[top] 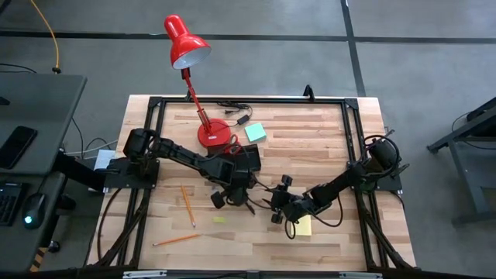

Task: Pick and place office supplies into organizer
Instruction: Put the black pen into the desk organizer

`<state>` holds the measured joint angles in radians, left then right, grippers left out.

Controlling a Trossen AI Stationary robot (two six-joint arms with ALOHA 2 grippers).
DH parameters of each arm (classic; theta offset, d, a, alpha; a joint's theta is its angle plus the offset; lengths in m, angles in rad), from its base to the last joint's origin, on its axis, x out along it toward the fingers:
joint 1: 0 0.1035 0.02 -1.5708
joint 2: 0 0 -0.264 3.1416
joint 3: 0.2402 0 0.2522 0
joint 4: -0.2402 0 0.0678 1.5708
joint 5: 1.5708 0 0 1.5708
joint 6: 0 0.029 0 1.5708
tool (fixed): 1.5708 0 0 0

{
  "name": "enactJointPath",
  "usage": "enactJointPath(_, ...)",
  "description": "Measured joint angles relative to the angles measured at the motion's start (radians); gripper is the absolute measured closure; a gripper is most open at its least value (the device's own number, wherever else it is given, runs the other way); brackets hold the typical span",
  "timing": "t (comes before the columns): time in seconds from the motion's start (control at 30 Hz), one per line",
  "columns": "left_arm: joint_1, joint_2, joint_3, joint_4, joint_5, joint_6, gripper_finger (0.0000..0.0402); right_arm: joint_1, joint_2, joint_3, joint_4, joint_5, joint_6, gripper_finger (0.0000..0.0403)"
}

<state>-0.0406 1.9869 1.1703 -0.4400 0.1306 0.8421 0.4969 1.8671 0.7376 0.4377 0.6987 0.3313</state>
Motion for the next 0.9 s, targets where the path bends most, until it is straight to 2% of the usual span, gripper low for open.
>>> enactJointPath(0.9, -0.050, -0.082, -0.003, -0.051, -0.127, 0.040, 0.0400, 0.000, 0.000, 0.000, -0.016, 0.057, -0.018, 0.0251)
